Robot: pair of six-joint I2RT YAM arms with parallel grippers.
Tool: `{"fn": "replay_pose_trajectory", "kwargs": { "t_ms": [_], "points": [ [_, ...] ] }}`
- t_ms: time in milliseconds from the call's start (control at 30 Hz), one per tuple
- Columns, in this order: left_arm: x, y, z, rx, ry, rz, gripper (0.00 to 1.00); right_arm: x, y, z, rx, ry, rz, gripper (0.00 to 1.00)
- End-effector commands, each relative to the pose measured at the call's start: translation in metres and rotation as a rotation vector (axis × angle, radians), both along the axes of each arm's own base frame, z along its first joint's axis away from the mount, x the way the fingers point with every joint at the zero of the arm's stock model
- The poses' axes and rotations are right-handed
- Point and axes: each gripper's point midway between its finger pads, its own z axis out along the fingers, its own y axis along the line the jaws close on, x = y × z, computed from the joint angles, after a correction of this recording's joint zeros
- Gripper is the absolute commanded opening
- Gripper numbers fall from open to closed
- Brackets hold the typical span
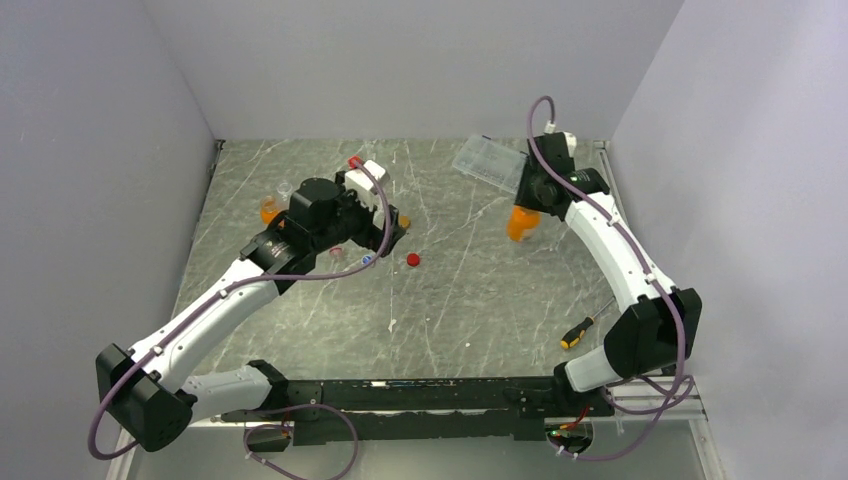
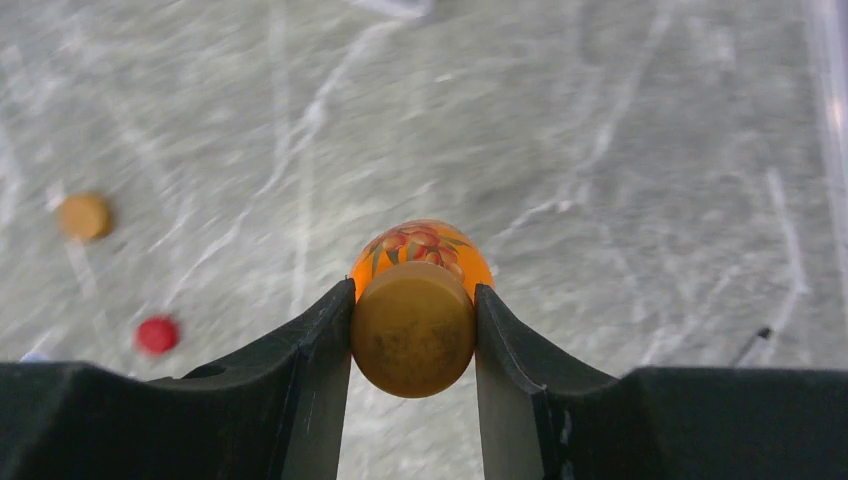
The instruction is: Screw on the bottle caps
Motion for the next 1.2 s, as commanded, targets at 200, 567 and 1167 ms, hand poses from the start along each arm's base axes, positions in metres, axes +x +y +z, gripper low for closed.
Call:
{"fn": "replay_pose_trajectory", "kwargs": {
  "t_ms": [200,567,1167],
  "points": [
    [0.014,0.050,-0.008,-0.022,0.143,0.239,1.00,0.071,-0.107,-0.034,-0.132,-0.190,-0.283,0.05],
    [0.007,0.056,0.012,-0.038,0.120,0.237,0.99,0.095,-0.125,-0.081,-0.152,-0.189,-0.305,0.34],
    [0.010,0.078,0.055,-0.051,0.067,0.353,0.99,0.071,-0.123,-0.060,-0.105,-0.137,-0.332,0.92]
  ]
}}
